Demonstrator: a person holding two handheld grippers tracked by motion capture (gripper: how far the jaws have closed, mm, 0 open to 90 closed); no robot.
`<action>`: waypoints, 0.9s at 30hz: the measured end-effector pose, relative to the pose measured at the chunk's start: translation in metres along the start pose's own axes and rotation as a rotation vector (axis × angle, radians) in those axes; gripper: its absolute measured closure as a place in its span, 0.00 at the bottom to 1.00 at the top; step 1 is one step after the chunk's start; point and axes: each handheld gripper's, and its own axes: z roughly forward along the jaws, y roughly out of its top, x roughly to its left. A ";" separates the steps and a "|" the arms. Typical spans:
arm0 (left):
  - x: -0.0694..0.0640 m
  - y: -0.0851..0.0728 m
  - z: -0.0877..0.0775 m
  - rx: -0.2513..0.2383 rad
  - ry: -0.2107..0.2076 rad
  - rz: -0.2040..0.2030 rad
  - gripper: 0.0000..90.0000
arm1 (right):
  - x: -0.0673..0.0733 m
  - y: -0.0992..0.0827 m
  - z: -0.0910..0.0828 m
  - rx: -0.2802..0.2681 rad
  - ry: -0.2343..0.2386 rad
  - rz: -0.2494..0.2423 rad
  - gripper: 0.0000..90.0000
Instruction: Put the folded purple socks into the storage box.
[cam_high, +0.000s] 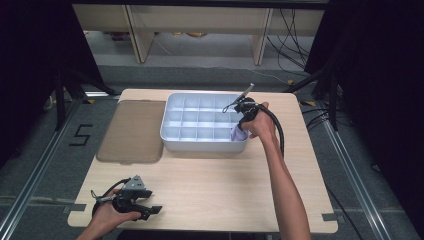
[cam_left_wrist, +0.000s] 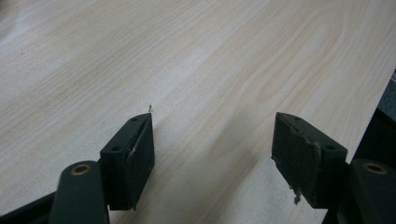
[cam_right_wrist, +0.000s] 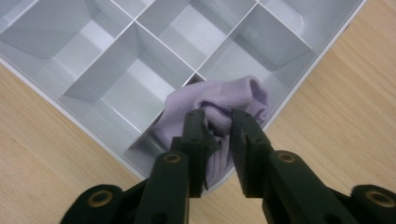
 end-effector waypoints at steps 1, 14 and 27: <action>0.000 0.000 0.000 0.001 0.000 0.000 0.33 | -0.001 -0.001 0.002 0.000 0.002 -0.012 0.88; 0.000 0.000 -0.001 0.008 0.000 0.010 0.33 | 0.011 -0.005 0.041 0.083 0.060 0.006 0.94; 0.000 0.000 0.000 0.004 0.000 0.005 0.33 | 0.003 -0.008 0.040 0.047 0.106 0.051 0.93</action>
